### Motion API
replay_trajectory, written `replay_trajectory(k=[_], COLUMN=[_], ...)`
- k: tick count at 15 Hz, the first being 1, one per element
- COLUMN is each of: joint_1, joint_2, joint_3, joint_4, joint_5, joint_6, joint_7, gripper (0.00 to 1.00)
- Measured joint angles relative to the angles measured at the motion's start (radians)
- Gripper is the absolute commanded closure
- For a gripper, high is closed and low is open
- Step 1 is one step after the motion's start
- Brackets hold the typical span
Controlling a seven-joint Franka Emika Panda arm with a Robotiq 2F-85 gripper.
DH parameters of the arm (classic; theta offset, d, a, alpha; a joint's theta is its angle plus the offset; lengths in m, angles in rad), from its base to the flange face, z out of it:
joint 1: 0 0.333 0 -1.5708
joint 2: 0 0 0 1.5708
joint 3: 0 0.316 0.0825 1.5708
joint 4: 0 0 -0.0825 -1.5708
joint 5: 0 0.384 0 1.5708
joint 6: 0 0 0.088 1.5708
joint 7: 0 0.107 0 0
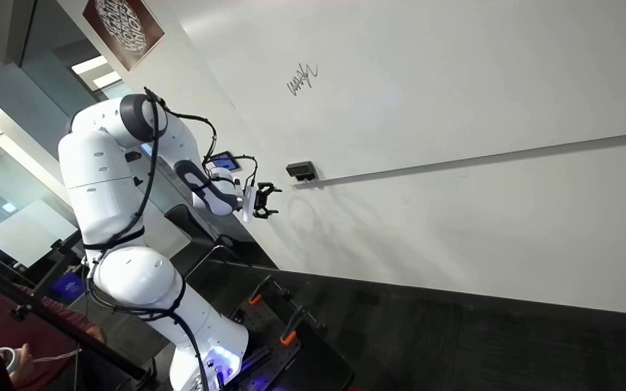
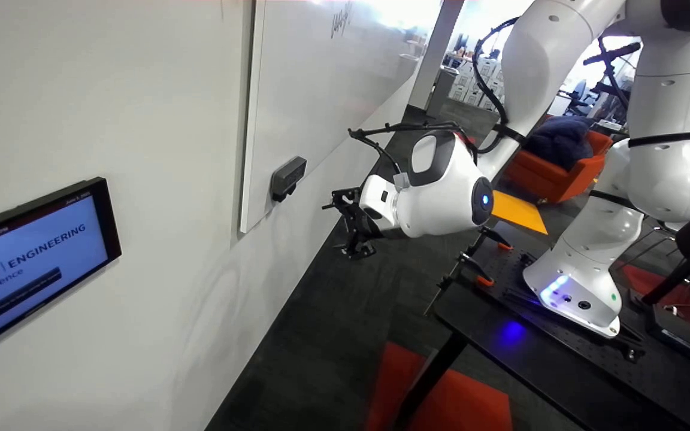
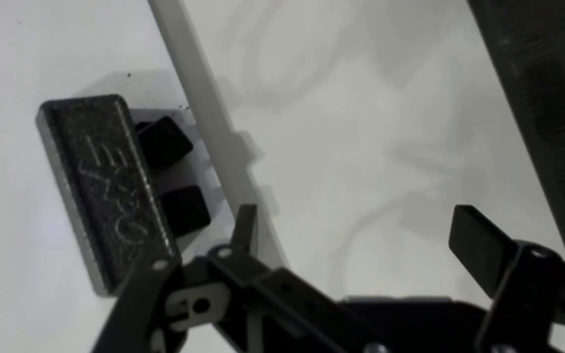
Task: Use the gray eraser to erase the white board
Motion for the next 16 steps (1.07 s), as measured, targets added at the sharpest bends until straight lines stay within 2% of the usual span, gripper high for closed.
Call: replay_trajectory(k=[4,8,10,12,14,16], joint_1=[0.02,0.018,0.017,0.018,0.019,0.022], joint_2=[0.027,0.081,0.118,0.154,0.175,0.177], joint_3=[-0.017,-0.027,-0.05,-0.062,-0.062,-0.062], joint_4=[-0.002,-0.027,-0.043,-0.049,-0.049,-0.048], joint_5=[-0.362,-0.688,-0.706,-0.648,-0.616,-0.61], joint_6=[-0.03,-0.197,-0.332,-0.463,-0.517,-0.52], joint_7=[0.231,0.426,0.464,0.468,0.468,0.468], gripper=[0.0,0.0,0.0,0.0,0.0,0.0])
